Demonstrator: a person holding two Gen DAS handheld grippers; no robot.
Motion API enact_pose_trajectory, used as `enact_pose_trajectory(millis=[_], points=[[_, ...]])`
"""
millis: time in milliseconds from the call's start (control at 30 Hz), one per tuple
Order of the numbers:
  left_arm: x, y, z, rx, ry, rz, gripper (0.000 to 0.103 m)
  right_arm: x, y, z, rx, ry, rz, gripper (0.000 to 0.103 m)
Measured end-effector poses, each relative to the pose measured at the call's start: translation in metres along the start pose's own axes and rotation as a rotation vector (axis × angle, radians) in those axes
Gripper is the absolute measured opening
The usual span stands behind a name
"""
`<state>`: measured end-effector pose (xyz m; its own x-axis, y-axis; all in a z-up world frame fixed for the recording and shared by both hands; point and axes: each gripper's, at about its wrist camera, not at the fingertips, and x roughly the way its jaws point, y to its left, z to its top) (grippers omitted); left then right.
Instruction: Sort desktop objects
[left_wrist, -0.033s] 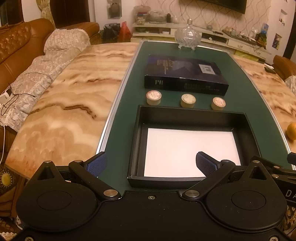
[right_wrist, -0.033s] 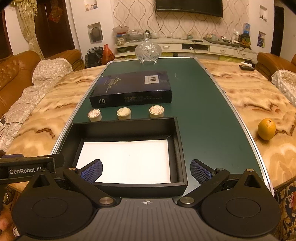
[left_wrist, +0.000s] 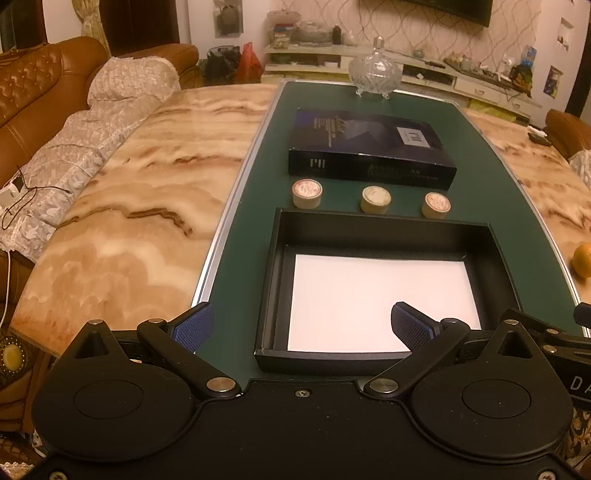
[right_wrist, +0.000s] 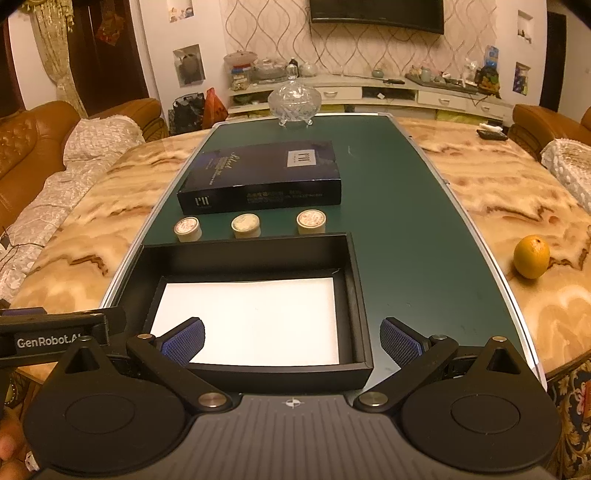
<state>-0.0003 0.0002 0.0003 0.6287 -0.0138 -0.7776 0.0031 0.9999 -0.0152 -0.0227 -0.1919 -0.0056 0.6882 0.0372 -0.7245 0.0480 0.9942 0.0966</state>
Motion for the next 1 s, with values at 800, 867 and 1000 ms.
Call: enact_pose_trajectory(millis=[800,867,1000], points=[[-0.009,-0.008,-0.022,0.032,0.052,-0.011,0.103,0.007,-0.014,-0.018,-0.026,0.027,-0.031,0.103],[-0.007,-0.007,-0.023,0.028,0.062,-0.009,0.103,0.007,-0.012,-0.02,-0.033,0.028,-0.037,0.103],[-0.006,-0.007,-0.024,0.029,0.066,-0.004,0.103,0.008,-0.012,-0.022,-0.04,0.031,-0.035,0.103]])
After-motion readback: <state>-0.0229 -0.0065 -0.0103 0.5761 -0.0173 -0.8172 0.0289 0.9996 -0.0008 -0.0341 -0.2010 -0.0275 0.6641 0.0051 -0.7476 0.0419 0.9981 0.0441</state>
